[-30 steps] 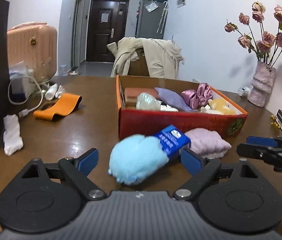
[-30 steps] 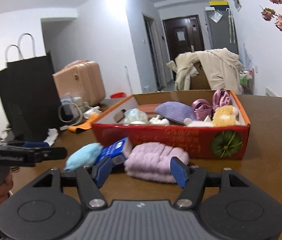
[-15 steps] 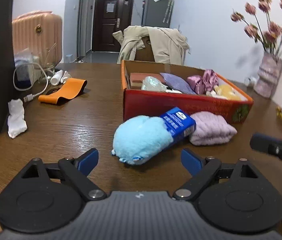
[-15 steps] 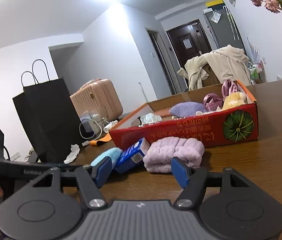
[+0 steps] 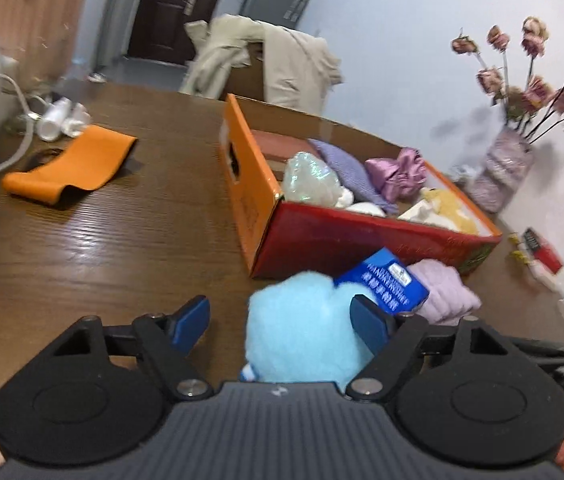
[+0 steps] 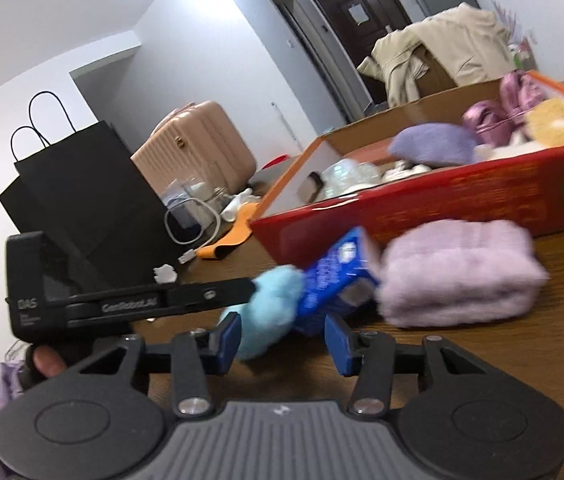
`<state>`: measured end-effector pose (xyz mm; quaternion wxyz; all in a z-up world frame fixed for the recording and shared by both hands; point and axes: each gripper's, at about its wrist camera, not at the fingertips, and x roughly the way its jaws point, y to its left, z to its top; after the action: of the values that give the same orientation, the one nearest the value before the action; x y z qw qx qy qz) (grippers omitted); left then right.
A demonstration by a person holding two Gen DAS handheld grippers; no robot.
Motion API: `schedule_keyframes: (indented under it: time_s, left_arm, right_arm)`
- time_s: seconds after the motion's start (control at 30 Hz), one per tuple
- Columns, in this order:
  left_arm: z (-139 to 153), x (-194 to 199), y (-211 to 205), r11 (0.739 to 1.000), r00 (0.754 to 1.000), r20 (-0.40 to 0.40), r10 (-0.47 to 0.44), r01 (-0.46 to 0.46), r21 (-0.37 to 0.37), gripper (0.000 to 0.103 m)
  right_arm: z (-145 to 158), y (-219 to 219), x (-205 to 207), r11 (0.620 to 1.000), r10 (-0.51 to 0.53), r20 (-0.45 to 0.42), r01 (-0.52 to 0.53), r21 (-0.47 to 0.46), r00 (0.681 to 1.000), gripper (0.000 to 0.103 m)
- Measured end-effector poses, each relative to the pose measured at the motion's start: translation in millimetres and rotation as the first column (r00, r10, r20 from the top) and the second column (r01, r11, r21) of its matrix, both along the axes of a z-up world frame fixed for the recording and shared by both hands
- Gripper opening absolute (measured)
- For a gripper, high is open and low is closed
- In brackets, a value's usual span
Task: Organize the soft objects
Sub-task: 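Close both grippers on the light blue fluffy plush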
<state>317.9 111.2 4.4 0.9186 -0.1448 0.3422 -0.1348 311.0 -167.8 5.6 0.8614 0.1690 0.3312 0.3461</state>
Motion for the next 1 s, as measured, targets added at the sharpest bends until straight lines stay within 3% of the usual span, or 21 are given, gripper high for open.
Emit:
schedule_keyframes:
  time_s: [0.07,0.13,0.2,0.23,0.33,0.47,0.7,0.87,1.0]
  left_arm:
    - [-5.7,8.9,7.1,0.997,0.999,-0.015,-0.040,0.039,-0.065,0.075]
    - [-14.0,13.7,13.7,0.988,0.997,-0.029,-0.069,0.065,-0.142,0.070]
    - [-23.3,14.1,21.0,0.972,0.996,-0.036,-0.086,0.075,-0.223,0.058]
    - [-25.2,14.5,24.0,0.967,0.996,-0.045,-0.084,0.070,-0.246,0.057]
    - [-23.0,13.8,25.3,0.966,0.996,-0.045,-0.078,0.064,-0.249,0.054]
    - [-23.4,11.8,27.1,0.969,0.997,-0.051,-0.051,0.037,-0.245,0.042]
    - [-23.6,-15.3,29.7,0.967,0.998,-0.054,0.043,-0.055,-0.248,0.037]
    - [-13.5,-42.6,25.8,0.965,0.992,-0.060,0.112,-0.123,-0.233,0.036]
    - [6.5,-68.9,16.8,0.962,0.987,-0.011,0.162,-0.161,-0.222,0.036]
  right_arm:
    - [-0.8,14.5,7.3,1.000,-0.001,-0.006,0.001,0.003,1.000,0.041]
    - [-1.7,26.0,12.9,1.000,-0.008,-0.009,0.008,0.005,1.000,0.028]
    - [-4.0,33.0,15.5,1.000,-0.018,-0.006,0.018,-0.008,1.000,0.023]
    - [-5.1,35.1,16.7,1.000,-0.016,-0.008,0.016,-0.013,1.000,0.021]
    - [-10.6,34.2,19.4,1.000,-0.008,-0.024,0.007,-0.017,1.000,0.019]
    - [-14.0,30.0,22.3,1.000,0.007,-0.047,-0.007,0.004,0.999,0.020]
    - [-20.8,30.6,18.4,0.997,0.066,-0.103,-0.062,0.035,0.993,0.024]
    - [-14.7,31.4,5.2,0.995,0.098,-0.072,-0.096,0.036,0.993,0.022]
    - [-6.6,21.4,-5.9,0.988,0.123,-0.046,-0.118,0.103,0.991,0.022]
